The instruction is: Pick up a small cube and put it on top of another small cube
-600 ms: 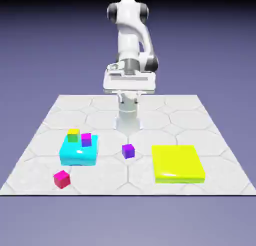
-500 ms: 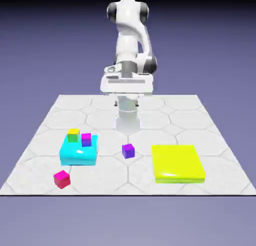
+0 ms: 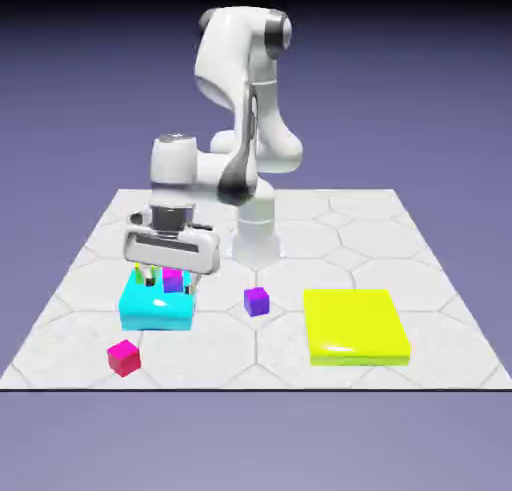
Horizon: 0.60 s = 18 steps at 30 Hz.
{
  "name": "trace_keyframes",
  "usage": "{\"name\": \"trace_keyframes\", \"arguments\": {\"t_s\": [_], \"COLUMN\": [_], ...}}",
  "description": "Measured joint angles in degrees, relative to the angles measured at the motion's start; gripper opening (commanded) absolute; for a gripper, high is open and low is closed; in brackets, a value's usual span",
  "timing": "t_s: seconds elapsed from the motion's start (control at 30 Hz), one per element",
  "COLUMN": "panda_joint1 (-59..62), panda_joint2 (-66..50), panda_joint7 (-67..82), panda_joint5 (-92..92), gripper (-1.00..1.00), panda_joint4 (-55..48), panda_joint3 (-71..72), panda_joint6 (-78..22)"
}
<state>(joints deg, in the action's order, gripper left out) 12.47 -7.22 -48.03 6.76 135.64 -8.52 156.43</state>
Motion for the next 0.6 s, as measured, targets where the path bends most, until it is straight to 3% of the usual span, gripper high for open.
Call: {"name": "trace_keyframes", "arguments": {"t_s": [0.3, 0.47, 0.5, 0.6], "panda_joint1": [5.63, 7.45, 7.72, 7.27], "panda_joint2": [-17.53, -25.83, -27.06, -24.99], "panda_joint7": [-2.45, -0.46, -0.16, -0.65], "panda_joint5": [2.97, 5.76, 6.17, 5.49], "gripper": [0.0, 0.0, -1.0, -1.0], "panda_joint4": [-11.15, -13.12, -13.41, -12.92], "panda_joint3": [-3.74, -1.32, -0.96, -1.56], "panda_joint6": [-7.73, -1.41, -0.48, -2.05]}}
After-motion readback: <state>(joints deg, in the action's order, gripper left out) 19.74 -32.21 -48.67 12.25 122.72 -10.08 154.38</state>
